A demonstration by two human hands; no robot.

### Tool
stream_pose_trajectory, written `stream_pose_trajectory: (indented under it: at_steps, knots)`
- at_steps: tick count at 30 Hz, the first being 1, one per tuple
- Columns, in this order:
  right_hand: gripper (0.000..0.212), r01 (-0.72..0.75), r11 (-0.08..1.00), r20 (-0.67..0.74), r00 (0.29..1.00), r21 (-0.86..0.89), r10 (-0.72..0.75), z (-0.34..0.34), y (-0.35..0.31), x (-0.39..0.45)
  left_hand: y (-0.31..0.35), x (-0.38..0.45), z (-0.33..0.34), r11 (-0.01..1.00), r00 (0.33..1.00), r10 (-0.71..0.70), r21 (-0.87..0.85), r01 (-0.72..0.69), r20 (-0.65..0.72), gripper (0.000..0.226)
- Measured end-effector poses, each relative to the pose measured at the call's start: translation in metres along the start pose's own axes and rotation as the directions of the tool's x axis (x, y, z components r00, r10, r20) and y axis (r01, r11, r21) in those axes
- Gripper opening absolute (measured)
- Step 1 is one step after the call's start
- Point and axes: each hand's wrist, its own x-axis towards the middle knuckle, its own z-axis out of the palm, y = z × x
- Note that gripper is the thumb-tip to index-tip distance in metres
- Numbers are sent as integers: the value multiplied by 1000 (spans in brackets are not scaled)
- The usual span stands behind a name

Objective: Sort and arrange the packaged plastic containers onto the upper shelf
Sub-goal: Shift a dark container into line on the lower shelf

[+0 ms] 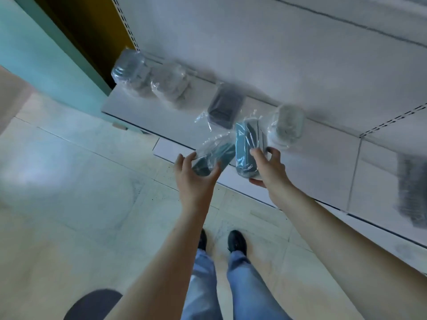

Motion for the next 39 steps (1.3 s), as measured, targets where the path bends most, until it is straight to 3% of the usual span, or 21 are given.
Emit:
stream_pose_trajectory:
  at_steps: [3,5,7,9,12,16,20,23,27,29,31,33,34,36,39]
  knots:
    - [95,8,999,-44,999,31,-7,10,-1,6,-10,18,0,993,997,-69,-92,73,40,76]
    - [96,28,1000,-106,994,11,-27,7,2,6,-14,25,-3,959,974,-192,-190,212,116,67]
    - [99,53,998,-178,983,-20,-56,0,9,3,-17,29,-5,831,896,-324,-361,423,305,79]
    - [101,68,997,-242,967,-44,-77,-11,15,0,-18,28,-6,684,806,-332,-464,563,490,85]
    - [98,98,992,-383,916,-84,-123,-35,23,-4,-7,20,1,685,770,-304,-432,586,562,71]
    - [93,31,989,-606,787,-145,-113,-77,42,7,5,11,17,735,760,-258,-389,555,596,80]
    - [93,-214,968,-644,761,-134,79,-116,66,39,8,1,38,794,762,-181,-365,486,622,76]
    - [94,-272,950,-620,775,-153,122,-132,81,67,7,-5,53,821,779,-165,-354,448,605,75]
    - [96,-143,968,-508,861,-205,20,-148,80,97,13,-15,73,898,853,-93,-327,295,514,72]
    - [89,-54,965,-485,871,-256,-80,-153,66,97,21,-23,81,957,901,30,-272,99,433,76]
    - [67,73,966,-479,858,-246,-187,-152,49,75,32,-35,89,969,915,203,-207,-136,349,82]
    - [49,192,981,-343,922,10,-177,-145,36,35,40,-45,99,919,876,392,-168,-357,283,91]
    - [50,160,973,-190,974,168,-127,-140,31,14,44,-50,105,879,839,477,-143,-455,264,95]
    - [54,54,941,60,995,335,-79,-135,32,-11,51,-57,118,790,748,607,-107,-603,266,98]
    - [54,12,861,71,996,508,-56,-146,41,-8,62,-63,135,725,646,658,-93,-682,388,108]
